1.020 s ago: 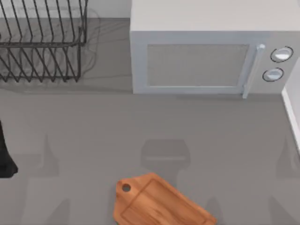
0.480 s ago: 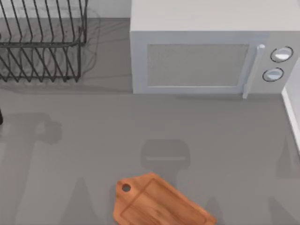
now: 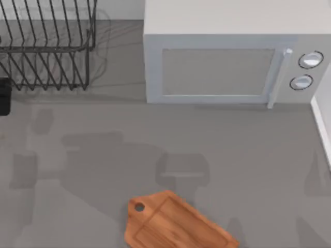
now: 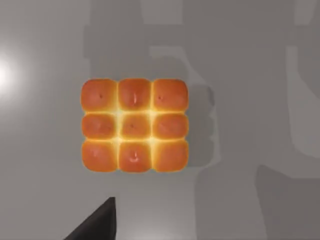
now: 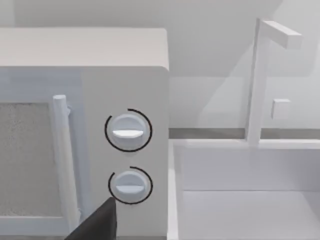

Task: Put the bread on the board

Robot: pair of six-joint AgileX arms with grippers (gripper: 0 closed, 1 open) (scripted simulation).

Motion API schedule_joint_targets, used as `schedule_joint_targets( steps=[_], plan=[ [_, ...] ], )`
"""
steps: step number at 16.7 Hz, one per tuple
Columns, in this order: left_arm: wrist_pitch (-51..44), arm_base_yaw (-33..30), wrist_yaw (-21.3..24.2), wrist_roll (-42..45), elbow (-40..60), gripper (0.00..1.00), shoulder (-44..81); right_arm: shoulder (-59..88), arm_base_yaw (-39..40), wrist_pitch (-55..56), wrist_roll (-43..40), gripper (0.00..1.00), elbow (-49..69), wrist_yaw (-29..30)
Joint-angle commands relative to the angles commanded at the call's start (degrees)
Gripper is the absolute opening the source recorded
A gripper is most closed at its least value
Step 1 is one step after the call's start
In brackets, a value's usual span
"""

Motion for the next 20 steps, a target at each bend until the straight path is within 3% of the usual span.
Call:
schedule_joint_targets(
  steps=[4,8,15,20],
  plan=[
    [-9.73,3.00,-0.59,3.07,13.16,1.00,16.63,0.00,0.00,0.00,0.00,1.00,0.00,0.00],
    [-15.11,5.12,-0.95,5.31,20.58,1.00,24.00,0.00,0.00,0.00,0.00,1.00,0.00,0.00],
    [-15.65,5.22,-0.99,5.62,21.40,1.00,24.83,0.00,0.00,0.00,0.00,1.00,0.00,0.00],
    [-6.94,5.45,-0.97,5.73,16.55,1.00,28.35,0.00,0.00,0.00,0.00,1.00,0.00,0.00]
  ],
)
